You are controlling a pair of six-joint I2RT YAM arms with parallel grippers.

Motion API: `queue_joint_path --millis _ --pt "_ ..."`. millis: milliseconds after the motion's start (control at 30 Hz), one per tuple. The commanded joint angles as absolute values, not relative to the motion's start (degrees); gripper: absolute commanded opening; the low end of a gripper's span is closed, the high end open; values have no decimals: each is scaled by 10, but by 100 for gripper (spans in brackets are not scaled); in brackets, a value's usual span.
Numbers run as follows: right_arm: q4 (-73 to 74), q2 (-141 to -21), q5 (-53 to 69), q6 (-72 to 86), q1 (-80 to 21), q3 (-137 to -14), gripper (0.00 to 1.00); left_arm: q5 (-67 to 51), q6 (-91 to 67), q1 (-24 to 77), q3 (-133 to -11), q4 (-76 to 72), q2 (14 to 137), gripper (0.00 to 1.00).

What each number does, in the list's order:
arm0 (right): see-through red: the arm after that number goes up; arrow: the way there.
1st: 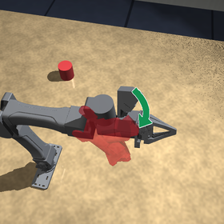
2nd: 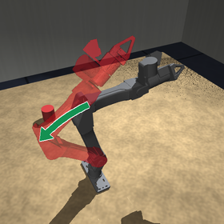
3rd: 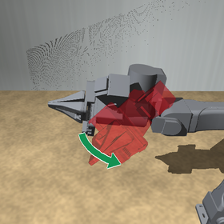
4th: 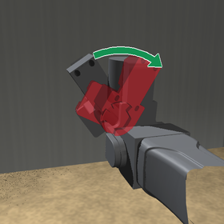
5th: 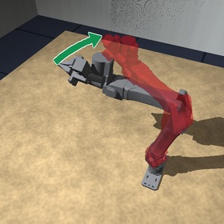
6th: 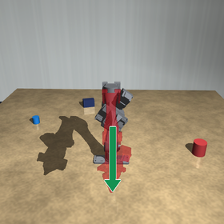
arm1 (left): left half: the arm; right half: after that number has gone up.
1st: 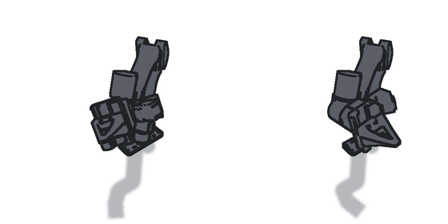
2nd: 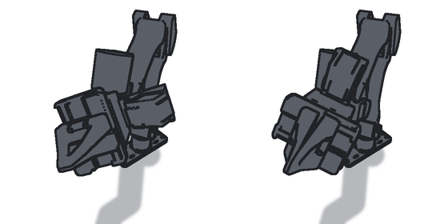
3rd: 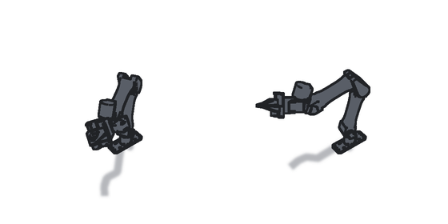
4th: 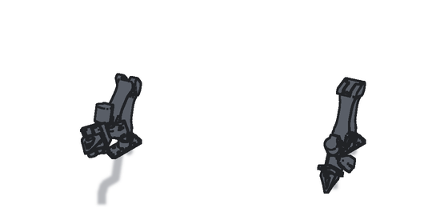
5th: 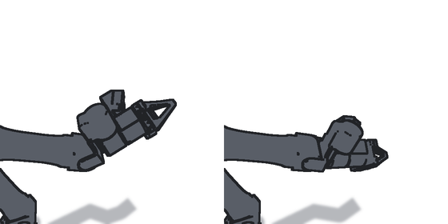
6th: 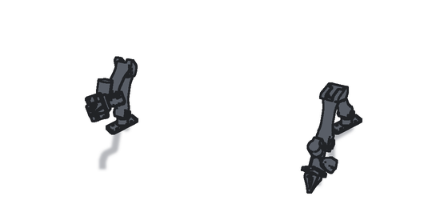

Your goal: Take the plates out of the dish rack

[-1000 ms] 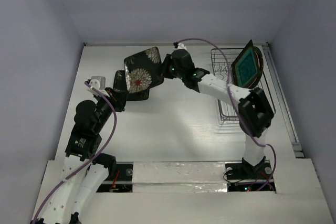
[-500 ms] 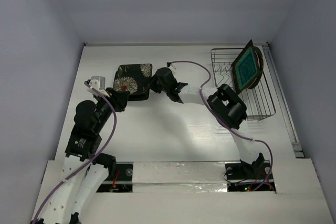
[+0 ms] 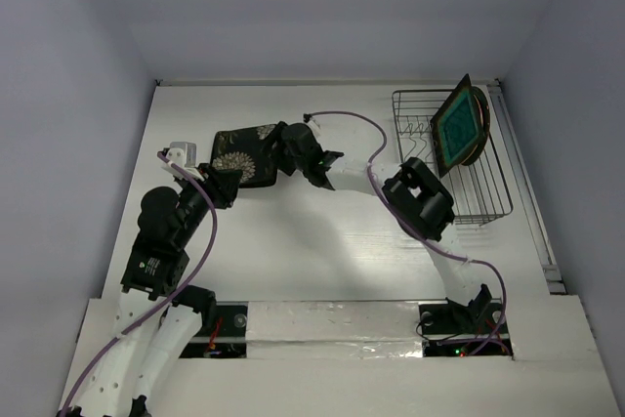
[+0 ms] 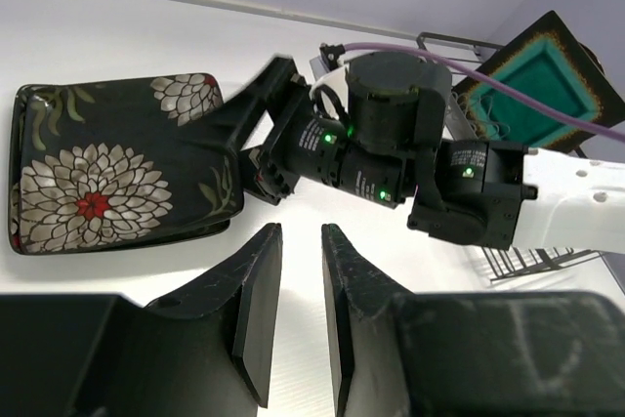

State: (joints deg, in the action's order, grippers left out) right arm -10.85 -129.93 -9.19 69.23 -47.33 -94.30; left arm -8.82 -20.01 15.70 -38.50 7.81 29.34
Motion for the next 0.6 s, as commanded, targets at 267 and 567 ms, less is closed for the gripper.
queue_joint_path --millis 267,567 --pt "-7 -1222 -142 538 -478 -971 93 -98 -200 156 -402 56 287 21" --pt "84 -1123 -210 399 -478 -922 93 -94 -199 156 -403 58 281 21"
